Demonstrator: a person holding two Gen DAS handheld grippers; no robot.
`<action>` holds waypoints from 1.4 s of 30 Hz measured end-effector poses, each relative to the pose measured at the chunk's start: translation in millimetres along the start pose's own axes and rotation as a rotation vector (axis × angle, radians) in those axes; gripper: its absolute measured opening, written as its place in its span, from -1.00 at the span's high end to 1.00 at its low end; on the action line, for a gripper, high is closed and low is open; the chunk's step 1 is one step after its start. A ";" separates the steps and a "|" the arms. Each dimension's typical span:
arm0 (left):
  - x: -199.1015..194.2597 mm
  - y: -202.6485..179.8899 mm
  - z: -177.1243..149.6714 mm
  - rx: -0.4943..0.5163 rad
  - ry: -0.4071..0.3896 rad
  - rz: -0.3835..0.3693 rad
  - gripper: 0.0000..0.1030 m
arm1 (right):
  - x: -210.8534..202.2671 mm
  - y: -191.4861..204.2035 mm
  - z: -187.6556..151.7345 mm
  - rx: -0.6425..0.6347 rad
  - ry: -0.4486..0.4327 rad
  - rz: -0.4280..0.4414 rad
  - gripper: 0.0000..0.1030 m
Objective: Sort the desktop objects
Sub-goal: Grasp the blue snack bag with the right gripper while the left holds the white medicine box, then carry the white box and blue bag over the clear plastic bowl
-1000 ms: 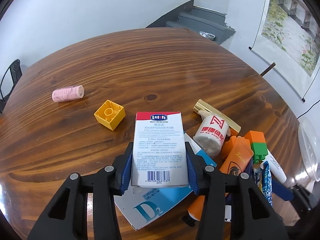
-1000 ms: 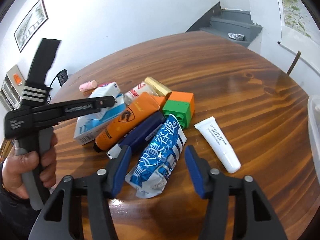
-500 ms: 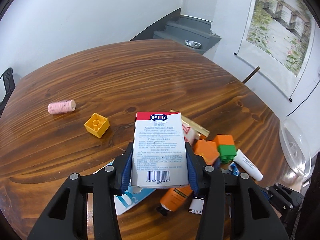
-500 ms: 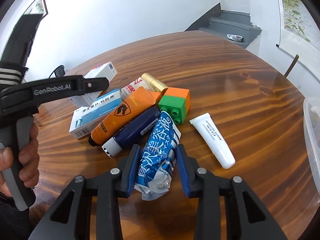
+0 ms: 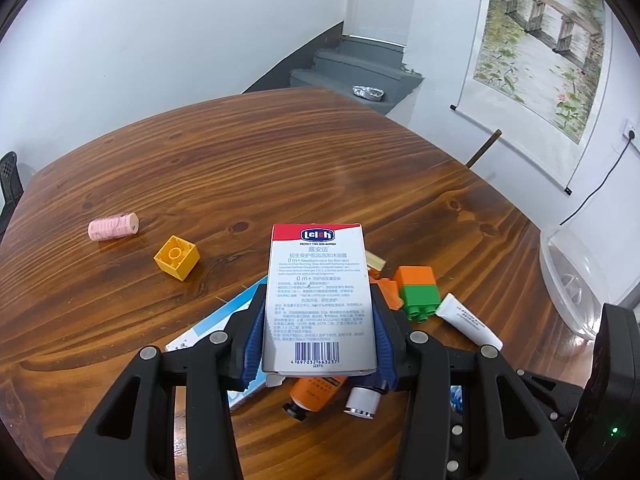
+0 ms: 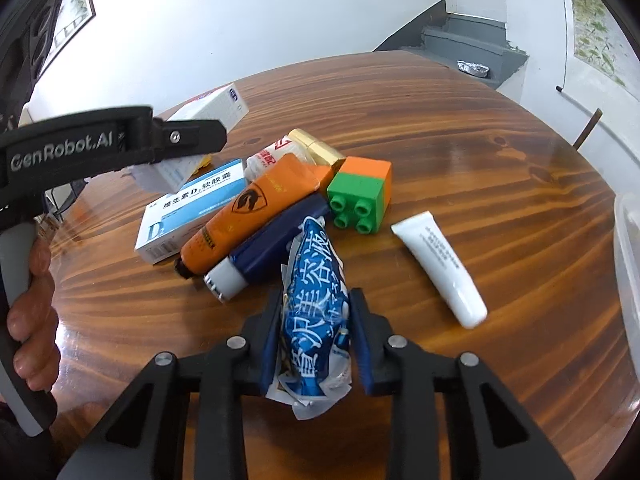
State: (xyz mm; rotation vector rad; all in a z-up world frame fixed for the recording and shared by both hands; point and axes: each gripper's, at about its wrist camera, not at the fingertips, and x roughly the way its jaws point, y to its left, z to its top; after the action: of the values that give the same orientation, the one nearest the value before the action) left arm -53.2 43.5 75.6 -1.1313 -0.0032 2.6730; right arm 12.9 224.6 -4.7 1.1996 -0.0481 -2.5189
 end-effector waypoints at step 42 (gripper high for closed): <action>24.4 -161.9 -11.1 0.137 0.059 -0.158 0.04 | -143.4 -142.8 -52.8 0.276 -0.387 -0.117 0.33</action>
State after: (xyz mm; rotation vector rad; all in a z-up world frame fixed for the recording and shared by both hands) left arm -26.6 205.1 65.8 -1.1180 0.0949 2.4604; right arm 93.9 411.4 43.1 0.8048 -0.4447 -2.8849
